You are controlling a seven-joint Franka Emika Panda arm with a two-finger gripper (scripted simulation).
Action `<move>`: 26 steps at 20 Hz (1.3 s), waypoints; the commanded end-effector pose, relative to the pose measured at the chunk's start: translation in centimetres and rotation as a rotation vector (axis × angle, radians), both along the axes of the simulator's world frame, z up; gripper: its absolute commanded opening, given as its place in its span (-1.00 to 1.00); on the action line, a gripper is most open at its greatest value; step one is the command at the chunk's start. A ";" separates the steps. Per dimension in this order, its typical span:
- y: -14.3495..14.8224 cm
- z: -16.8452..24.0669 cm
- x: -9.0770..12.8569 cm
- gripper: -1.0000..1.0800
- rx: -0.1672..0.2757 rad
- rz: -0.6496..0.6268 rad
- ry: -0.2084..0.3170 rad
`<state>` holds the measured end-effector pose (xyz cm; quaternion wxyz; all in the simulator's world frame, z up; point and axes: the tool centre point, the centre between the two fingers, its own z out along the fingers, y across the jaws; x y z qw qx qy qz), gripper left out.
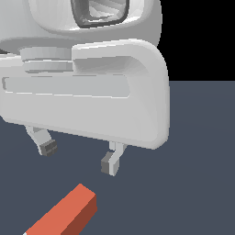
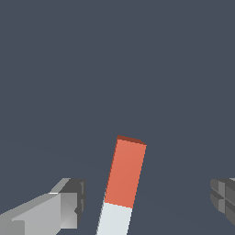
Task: Insert the peg into the horizontal hole in a box.
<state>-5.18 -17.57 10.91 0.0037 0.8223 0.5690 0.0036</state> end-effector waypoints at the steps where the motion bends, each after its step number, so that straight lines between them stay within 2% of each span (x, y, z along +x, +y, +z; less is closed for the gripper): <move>1: -3.6 -1.5 -2.2 0.92 -0.001 -0.081 0.003; 5: -7.1 -3.1 -4.8 0.92 0.000 -0.167 0.008; 9: -8.8 -4.0 -6.3 0.92 0.001 -0.210 0.010; 17: -9.0 -4.6 -6.4 0.92 0.002 -0.214 0.011; 26: -9.0 -8.5 -6.6 0.92 0.003 -0.217 0.010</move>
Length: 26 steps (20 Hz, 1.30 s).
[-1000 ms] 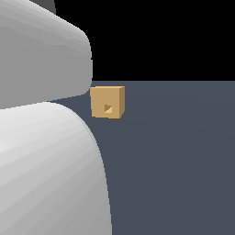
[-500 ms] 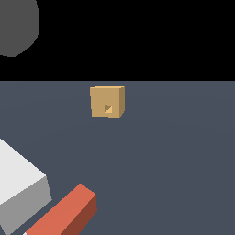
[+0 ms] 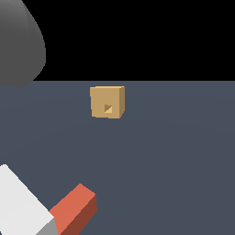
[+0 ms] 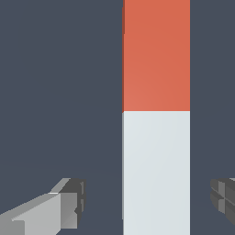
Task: Insert the peg into the horizontal hole in a box.
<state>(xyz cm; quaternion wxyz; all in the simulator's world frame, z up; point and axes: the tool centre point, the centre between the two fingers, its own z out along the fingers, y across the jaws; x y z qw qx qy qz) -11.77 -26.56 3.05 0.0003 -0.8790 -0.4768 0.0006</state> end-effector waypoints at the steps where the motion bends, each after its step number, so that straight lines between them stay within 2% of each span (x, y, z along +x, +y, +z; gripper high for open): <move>1: 0.0 -0.9 0.0 0.92 0.000 0.000 -0.001; 5: 0.0 -1.3 0.1 0.92 0.000 -0.001 -0.001; 6: 0.0 -1.3 0.1 -1.00 0.000 -0.001 -0.001; 18: 0.1 -1.3 0.1 -1.00 0.000 0.001 -0.002; 22: 1.4 -1.2 0.4 -1.00 0.000 0.012 -0.002; 26: 4.0 -1.0 1.0 -1.00 0.000 0.034 -0.002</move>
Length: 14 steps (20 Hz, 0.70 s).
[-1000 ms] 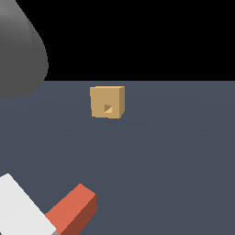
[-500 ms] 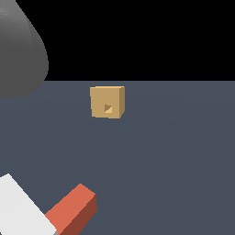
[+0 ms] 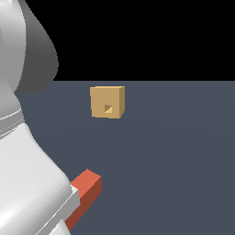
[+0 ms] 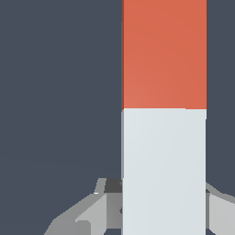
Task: Insert the peg into the horizontal hole in a box.
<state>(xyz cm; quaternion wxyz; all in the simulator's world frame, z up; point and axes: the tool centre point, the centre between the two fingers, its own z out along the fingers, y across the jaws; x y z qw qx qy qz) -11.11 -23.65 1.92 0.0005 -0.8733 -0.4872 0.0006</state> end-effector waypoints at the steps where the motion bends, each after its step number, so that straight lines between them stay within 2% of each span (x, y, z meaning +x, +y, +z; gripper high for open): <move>1: 1.9 0.2 0.5 -1.00 0.000 0.018 -0.002; 7: 8.7 0.7 1.7 -1.00 0.000 0.075 -0.002; 14: 19.4 1.5 2.9 -1.00 0.000 0.164 -0.002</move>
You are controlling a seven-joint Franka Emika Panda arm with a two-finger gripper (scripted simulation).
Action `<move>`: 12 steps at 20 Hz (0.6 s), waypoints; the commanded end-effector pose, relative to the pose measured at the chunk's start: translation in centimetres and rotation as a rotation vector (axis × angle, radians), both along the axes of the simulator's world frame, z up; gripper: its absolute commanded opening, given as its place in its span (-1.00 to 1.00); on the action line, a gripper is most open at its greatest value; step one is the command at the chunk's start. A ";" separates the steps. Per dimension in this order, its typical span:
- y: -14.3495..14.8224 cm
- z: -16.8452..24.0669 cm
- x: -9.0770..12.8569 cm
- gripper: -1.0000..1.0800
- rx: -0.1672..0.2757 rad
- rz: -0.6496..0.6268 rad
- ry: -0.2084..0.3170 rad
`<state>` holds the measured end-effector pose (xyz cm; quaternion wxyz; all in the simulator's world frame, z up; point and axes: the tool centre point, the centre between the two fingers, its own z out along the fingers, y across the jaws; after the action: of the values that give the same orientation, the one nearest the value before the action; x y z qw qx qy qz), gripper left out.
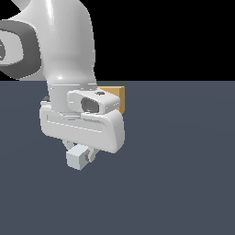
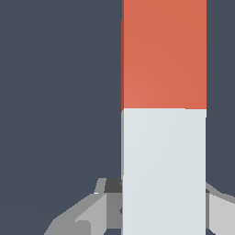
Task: Insert the peg into the horizontal hole in a box.
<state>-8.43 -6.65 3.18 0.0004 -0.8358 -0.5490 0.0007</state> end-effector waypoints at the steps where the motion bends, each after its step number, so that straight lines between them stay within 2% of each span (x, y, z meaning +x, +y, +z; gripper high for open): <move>1: 4.0 0.4 0.3 -1.00 0.000 0.033 -0.002; 7: 12.8 1.0 0.6 -1.00 0.000 0.105 -0.002; 12: 18.2 1.4 0.5 -1.00 0.000 0.150 -0.002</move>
<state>-7.93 10.02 4.41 0.0003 -0.7957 -0.6057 0.0007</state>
